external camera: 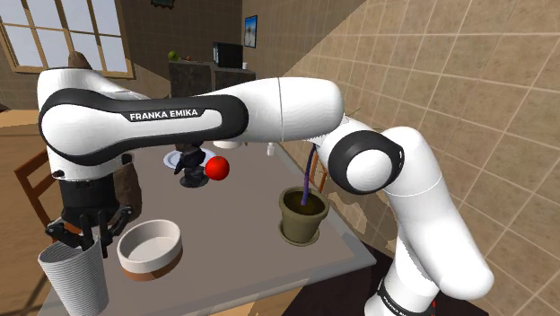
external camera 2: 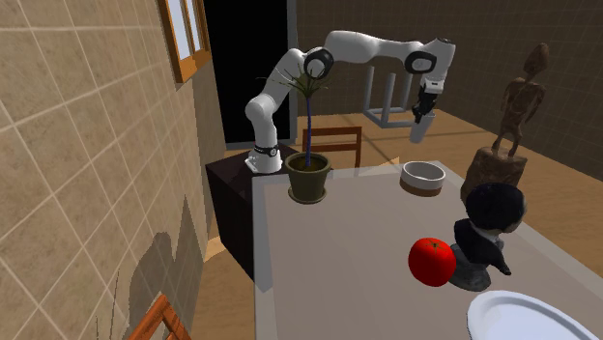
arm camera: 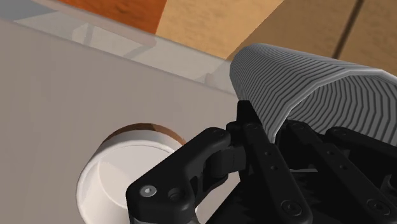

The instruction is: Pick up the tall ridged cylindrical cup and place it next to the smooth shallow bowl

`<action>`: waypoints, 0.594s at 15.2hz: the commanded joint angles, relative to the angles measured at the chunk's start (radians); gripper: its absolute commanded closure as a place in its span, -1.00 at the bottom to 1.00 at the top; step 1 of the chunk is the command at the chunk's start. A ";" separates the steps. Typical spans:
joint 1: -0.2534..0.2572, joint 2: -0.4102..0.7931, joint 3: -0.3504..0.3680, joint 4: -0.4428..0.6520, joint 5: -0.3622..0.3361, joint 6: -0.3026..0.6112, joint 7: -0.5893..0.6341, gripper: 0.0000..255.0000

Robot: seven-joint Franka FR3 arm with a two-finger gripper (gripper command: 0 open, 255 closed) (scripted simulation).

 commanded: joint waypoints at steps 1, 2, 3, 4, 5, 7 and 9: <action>0.000 -0.002 0.000 -0.028 0.001 0.027 -0.004 1.00; -0.001 -0.002 0.000 -0.041 0.001 0.040 -0.006 1.00; -0.001 -0.002 0.000 -0.055 0.002 0.053 -0.008 1.00; -0.001 -0.001 -0.001 -0.067 0.002 0.066 -0.010 1.00; -0.002 -0.001 -0.001 -0.079 0.002 0.079 -0.012 1.00; -0.002 0.002 -0.001 -0.102 0.003 0.103 -0.016 1.00; -0.002 0.005 -0.001 -0.123 0.003 0.128 -0.020 1.00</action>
